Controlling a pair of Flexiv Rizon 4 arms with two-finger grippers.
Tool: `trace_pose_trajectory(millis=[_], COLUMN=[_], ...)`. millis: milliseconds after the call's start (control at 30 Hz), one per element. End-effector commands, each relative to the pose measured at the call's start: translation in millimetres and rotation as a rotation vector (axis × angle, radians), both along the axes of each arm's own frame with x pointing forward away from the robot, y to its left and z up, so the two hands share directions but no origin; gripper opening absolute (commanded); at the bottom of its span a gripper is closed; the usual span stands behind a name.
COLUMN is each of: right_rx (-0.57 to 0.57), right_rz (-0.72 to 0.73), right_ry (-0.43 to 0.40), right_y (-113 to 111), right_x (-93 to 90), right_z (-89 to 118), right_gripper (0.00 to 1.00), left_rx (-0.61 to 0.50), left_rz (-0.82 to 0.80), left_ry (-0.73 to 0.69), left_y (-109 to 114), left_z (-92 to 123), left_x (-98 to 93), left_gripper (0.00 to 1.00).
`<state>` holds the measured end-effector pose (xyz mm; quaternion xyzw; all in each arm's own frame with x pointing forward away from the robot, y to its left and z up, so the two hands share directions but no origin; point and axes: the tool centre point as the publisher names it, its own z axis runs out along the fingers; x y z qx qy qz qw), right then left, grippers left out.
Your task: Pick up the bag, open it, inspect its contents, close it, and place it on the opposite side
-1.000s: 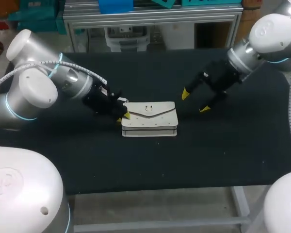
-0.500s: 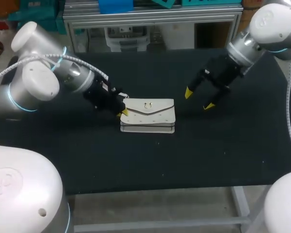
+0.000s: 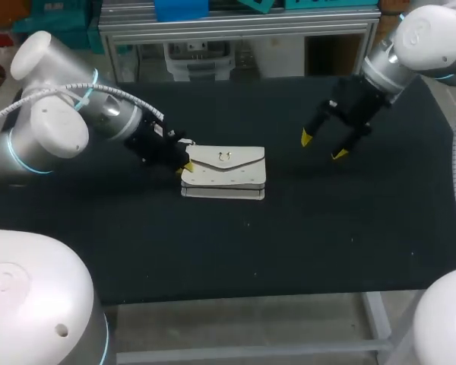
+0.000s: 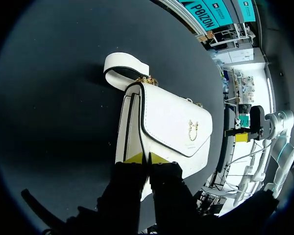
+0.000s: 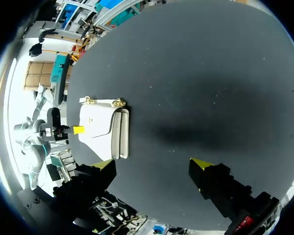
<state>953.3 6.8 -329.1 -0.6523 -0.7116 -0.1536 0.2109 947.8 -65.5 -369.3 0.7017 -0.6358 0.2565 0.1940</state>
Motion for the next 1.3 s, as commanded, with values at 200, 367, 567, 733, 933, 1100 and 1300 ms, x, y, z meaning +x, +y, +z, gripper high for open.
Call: trace_pose_trajectory(millis=[200, 367, 567, 733, 933, 1100, 1300], right_rx=[-0.108, -0.162, -0.225, -0.259, -0.286, -0.289, -0.289], right_rz=[-0.064, -0.062, -0.049, -0.032, -0.030, -0.043, -0.043], right_ry=[-0.147, -0.199, -0.227, -0.242, -0.257, -0.248, -0.248], right_y=[-53.3, -79.1, -100.9, -110.2, -124.9, -129.4, -129.4], right_x=[8.7, 20.7, 33.3, 39.8, 50.4, 53.4, 53.4], right_z=[27.9, 33.1, 36.4, 37.2, 37.4, 37.0, 37.0], right_gripper=[1.00, 1.00, 1.00, 1.00, 1.00, 1.00, 1.00], left_rx=[0.023, 0.066, 0.122, 0.133, 0.158, 0.145, 0.145], left_rz=[0.020, 0.020, 0.025, 0.030, 0.100, 0.136, 0.136], left_ry=[-0.048, -0.056, -0.043, -0.036, 0.028, 0.054, 0.054], left_y=[52.8, 87.0, 130.1, 167.2, 216.5, 226.1, 226.1], left_z=[3.8, 0.7, -4.8, -6.6, -2.8, -0.1, -0.1], left_x=[26.0, 46.8, 72.1, 91.7, 113.8, 117.2, 117.2], left_gripper=[0.00, 0.00, 0.00, 0.00, 0.00, 0.00, 0.00])
